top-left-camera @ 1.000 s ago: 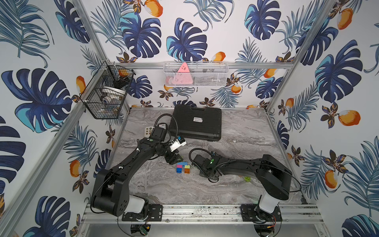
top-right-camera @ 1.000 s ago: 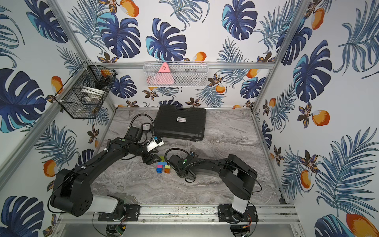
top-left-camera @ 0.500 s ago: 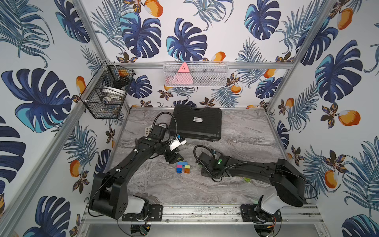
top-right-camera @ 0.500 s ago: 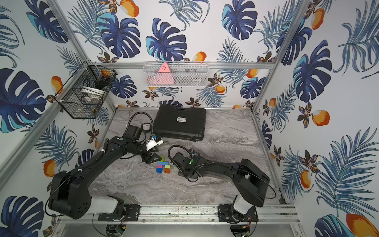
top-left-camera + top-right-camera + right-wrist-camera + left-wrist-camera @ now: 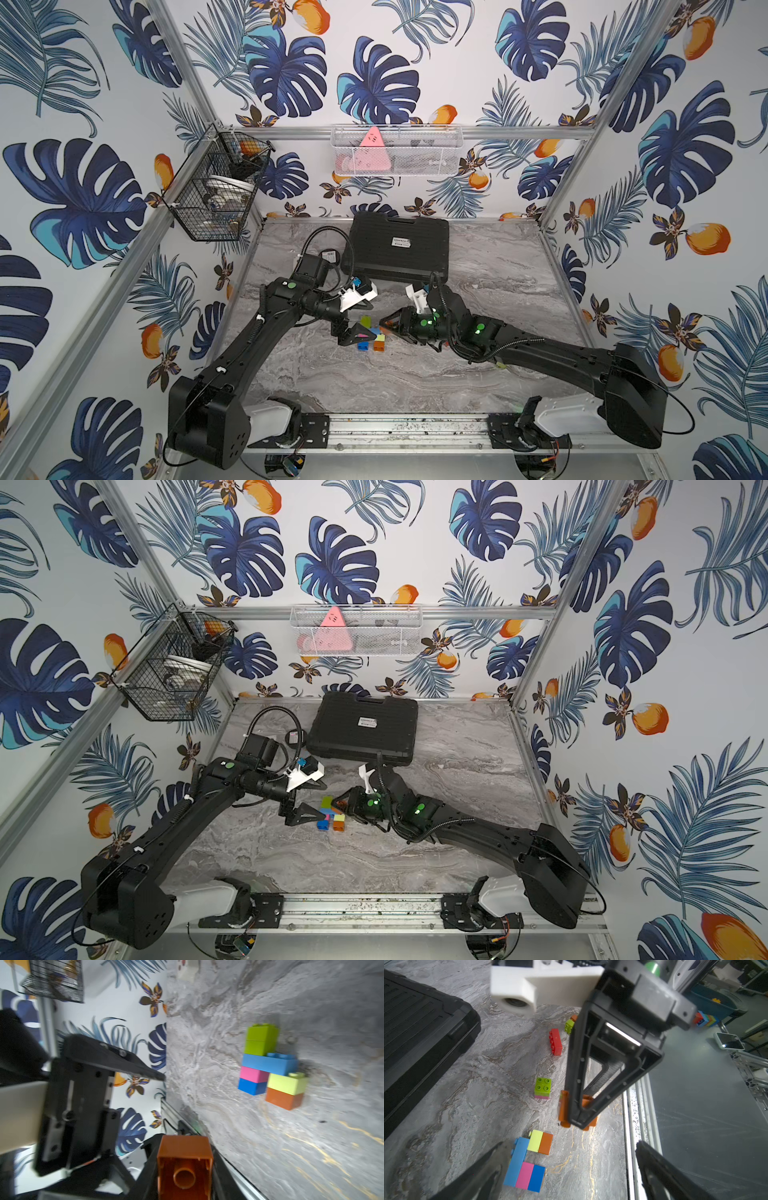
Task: Assemble the letter h with lego
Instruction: Place the lego brick at the center of the board.
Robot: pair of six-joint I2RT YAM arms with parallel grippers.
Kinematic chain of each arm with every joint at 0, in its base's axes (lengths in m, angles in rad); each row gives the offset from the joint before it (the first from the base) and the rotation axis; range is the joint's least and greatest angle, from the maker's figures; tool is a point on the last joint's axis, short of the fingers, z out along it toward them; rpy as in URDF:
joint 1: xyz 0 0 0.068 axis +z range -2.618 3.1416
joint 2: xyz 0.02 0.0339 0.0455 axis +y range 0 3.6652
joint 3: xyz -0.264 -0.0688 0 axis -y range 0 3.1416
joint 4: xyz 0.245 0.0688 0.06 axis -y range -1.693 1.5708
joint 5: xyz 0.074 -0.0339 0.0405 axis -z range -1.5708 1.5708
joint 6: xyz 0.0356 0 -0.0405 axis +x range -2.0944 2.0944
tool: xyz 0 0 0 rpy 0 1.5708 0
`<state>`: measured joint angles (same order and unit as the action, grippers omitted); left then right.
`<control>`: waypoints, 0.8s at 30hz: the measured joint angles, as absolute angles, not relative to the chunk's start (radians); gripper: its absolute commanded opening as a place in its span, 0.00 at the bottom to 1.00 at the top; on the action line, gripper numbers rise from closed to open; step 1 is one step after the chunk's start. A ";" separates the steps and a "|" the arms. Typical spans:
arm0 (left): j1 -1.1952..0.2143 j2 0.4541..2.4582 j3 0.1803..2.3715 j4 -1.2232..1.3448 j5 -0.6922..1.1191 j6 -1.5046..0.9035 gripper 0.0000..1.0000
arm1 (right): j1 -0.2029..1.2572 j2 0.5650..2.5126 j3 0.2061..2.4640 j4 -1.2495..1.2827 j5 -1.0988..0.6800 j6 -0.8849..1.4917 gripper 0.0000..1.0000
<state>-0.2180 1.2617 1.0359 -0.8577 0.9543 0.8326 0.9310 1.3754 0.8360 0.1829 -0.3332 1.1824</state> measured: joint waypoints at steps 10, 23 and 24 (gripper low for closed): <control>-0.218 1.256 1.008 -0.756 1.013 0.758 0.62 | 0.928 1.470 0.761 0.571 -0.479 1.394 0.34; -0.218 1.257 1.010 -0.772 1.042 0.809 0.32 | 0.921 1.472 0.709 0.706 -0.461 1.493 0.34; -0.218 1.257 1.010 -0.772 1.043 0.813 0.30 | 0.921 1.473 0.700 0.726 -0.458 1.502 0.34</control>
